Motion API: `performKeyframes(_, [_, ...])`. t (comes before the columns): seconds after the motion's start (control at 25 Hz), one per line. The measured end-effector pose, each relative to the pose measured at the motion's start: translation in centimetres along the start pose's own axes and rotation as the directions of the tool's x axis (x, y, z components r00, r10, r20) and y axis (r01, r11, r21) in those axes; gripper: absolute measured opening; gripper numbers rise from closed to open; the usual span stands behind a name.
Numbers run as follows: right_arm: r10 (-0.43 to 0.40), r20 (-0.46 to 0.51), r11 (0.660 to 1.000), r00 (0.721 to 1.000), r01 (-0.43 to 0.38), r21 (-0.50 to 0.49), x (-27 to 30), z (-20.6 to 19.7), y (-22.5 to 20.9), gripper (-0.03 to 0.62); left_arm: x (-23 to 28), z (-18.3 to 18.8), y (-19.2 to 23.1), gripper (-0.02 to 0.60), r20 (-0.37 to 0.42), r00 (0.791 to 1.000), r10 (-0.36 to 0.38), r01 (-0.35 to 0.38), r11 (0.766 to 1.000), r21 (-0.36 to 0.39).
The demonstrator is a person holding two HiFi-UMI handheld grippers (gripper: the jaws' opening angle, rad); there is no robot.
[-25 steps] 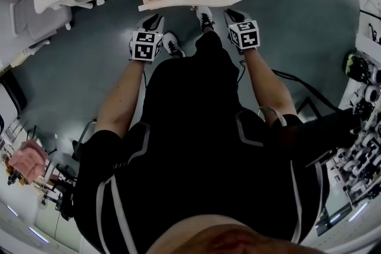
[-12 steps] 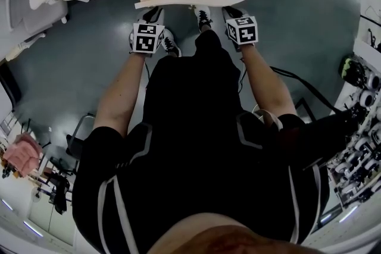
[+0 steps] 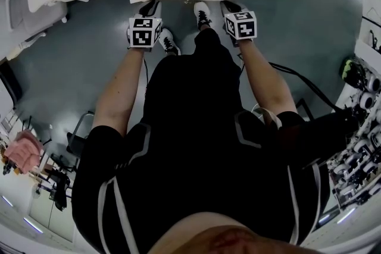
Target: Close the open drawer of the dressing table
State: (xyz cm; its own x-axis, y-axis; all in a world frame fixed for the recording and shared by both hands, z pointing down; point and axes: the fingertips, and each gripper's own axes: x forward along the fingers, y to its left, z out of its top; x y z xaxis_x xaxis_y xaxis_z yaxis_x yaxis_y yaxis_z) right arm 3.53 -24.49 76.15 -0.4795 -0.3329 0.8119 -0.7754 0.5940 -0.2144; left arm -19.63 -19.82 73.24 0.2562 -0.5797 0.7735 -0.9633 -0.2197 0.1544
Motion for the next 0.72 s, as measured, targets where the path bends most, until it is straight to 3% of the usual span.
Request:
performKeyframes(0.2, [0.016,0.004,1.0,1.0,-0.016,-0.005,0.9,1.4,-0.8,0.026,0.3,1.2,0.5,0.063,-0.007,0.999,0.043,-0.043,0.999,0.02])
performKeyframes(0.72, [0.037,0.017,0.998,0.999,-0.036,-0.059,3.9,6.5,-2.8,0.028,-0.1,3.9,2.5,0.063,0.035,0.99,0.134,-0.131,0.988,-0.079])
